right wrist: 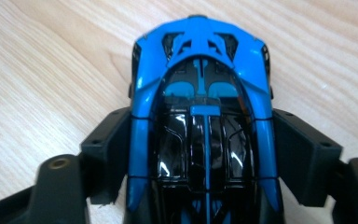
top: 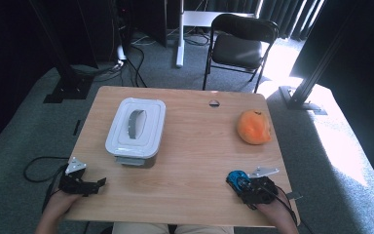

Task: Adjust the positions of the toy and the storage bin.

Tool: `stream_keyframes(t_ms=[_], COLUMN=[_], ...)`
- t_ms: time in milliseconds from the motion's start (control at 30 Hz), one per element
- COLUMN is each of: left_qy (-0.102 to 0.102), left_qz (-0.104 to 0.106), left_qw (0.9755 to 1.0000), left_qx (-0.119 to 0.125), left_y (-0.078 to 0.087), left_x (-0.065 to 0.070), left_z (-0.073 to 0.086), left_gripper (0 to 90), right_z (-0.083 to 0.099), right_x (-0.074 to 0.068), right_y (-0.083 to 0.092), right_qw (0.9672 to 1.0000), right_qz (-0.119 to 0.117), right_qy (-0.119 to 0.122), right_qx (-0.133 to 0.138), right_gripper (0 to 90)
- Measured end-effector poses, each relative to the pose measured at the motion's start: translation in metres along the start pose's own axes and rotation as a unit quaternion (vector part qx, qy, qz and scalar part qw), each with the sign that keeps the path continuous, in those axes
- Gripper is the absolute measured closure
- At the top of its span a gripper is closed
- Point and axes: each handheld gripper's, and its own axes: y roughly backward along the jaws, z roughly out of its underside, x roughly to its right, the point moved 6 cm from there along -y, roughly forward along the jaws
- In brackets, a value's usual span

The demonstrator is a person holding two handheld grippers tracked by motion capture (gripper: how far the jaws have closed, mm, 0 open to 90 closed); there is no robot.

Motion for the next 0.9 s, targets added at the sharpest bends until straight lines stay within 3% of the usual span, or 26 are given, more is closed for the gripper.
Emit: stream_keyframes(t_ms=[67, 267, 533, 900], left_qy=[-0.001, 0.000, 0.001, 0.001], left_qz=[0.000, 0.001, -0.001, -0.001], left_qw=[1.0000, 1.0000, 1.0000, 1.0000], left_qx=[-0.001, 0.001, 0.001, 0.001], left_y=[0.000, 0.001, 0.000, 0.000], left_x=[0.000, -0.001, -0.001, -0.002], left_z=[0.000, 0.001, 0.000, 0.000], left_gripper=[0.5, 0.5, 0.5, 0.5], right_z=[-0.004, -0.014, -0.026, -0.024], right_x=[0.004, 0.018, 0.048, 0.055], right_y=[0.002, 0.002, 0.001, -0.015], right_qw=[1.0000, 1.0000, 0.9989, 0.9998], right_qz=[0.008, 0.003, 0.038, 0.016], right_qy=[0.001, 0.004, 0.009, -0.009], right_qx=[0.003, -0.009, -0.026, -0.008], right_gripper=[27.1, 27.1, 27.1, 26.8])
